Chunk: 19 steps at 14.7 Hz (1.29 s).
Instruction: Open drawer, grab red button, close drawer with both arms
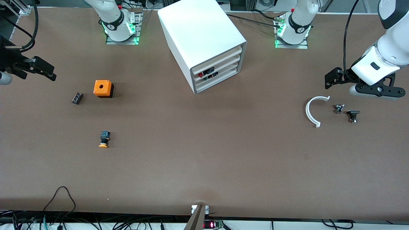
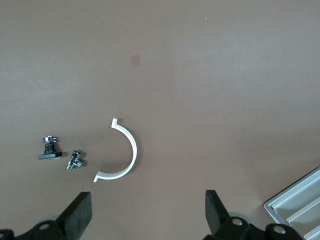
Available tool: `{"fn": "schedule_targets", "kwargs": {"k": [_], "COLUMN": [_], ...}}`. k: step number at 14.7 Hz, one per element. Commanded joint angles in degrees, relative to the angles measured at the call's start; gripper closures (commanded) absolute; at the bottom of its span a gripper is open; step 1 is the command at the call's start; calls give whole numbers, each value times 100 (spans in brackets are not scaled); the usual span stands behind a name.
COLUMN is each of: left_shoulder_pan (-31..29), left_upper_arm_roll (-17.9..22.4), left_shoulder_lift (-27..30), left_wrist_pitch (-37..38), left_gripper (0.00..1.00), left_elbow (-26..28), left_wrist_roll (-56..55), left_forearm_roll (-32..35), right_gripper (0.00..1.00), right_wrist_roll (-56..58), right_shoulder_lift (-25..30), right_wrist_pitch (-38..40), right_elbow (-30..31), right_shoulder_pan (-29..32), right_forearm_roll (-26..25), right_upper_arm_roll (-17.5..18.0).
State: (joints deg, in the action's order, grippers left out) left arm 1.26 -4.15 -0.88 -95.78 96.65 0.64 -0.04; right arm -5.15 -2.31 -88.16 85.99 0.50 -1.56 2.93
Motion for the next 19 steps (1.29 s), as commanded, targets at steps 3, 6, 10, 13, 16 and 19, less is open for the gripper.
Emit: {"fn": "schedule_targets", "kwargs": {"k": [3,6,10,13,16,19], "left_shoulder_pan": [-29,-29,-29,-29,59,67], "left_upper_arm_roll": [-33,-42,-50,-103,-130,-164], "left_shoulder_lift": [79,88,105,53,-88,-149], "left_wrist_pitch": [121,121,271,288,996,2016], "left_gripper": [0,0,0,0,0,0], "left_elbow": [-41,-41,-111,-155,-383,-392], "left_wrist_roll": [-2,7,68,85,244,270], "left_forearm_roll": [-40,-40,-118,-136,-241,-997], "right_gripper": [0,0,0,0,0,0], "right_wrist_roll": [137,41,303,524,437,253], "right_shoulder_lift": [11,29,-59,-305,-445,-735], "right_wrist_pitch": [-157,-123,-25,-61,-218,-534], "right_elbow": [-47,-12,93,146,199,164], "right_shoulder_pan": [-15,-15,-6,-6,-41,-111], "right_forearm_roll": [16,16,-63,7,51,60], "right_upper_arm_roll": [-30,-30,-161,-179,-170,-126]}}
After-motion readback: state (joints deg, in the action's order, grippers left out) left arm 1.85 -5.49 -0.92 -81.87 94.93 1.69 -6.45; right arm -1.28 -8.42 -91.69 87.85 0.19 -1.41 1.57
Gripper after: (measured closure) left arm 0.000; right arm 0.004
